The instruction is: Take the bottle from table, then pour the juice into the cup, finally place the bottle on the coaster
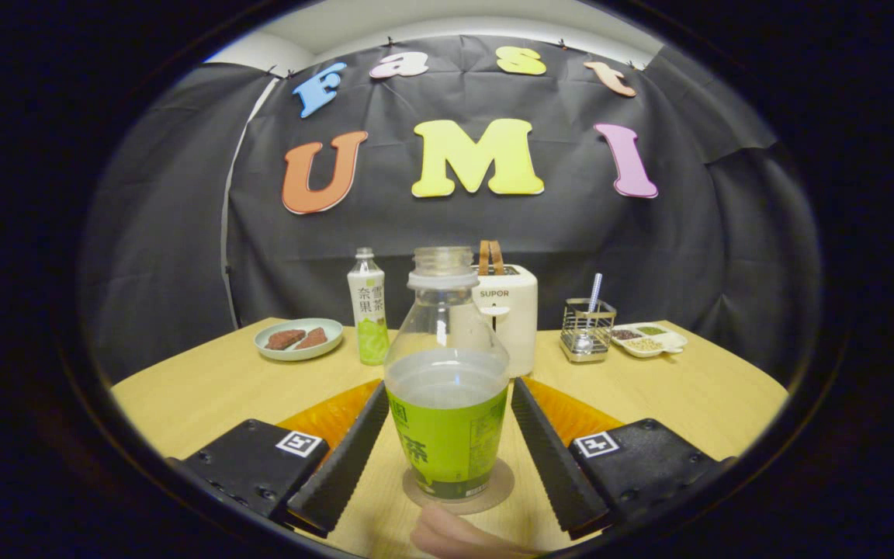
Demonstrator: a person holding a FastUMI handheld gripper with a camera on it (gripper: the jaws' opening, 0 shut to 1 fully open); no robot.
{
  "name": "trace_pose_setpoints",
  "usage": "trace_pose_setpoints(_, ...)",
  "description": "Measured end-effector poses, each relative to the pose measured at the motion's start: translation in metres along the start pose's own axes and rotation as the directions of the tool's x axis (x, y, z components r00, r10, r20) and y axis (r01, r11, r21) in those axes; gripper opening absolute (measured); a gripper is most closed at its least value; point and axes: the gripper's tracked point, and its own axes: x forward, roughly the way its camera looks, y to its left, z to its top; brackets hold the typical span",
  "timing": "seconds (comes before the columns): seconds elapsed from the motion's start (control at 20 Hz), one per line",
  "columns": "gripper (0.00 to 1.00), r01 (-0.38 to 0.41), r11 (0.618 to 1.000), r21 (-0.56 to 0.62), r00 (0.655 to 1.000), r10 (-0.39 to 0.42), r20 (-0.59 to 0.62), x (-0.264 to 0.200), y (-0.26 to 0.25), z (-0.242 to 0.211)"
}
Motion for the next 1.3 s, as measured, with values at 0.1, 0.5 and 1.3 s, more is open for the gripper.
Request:
trace_pose_setpoints(0.1,1.00,0.000,1.000,0.005,1.000,0.000,0.013,-0.010,0.000,0.008)
trace_pose_setpoints(0.5,1.00,0.014,1.000,-0.007,0.997,-0.013,0.079,-0.083,-0.001,0.036)
trace_pose_setpoints(1.3,1.00,0.203,0.975,-0.093,0.974,-0.191,0.122,-0.276,-0.058,0.045)
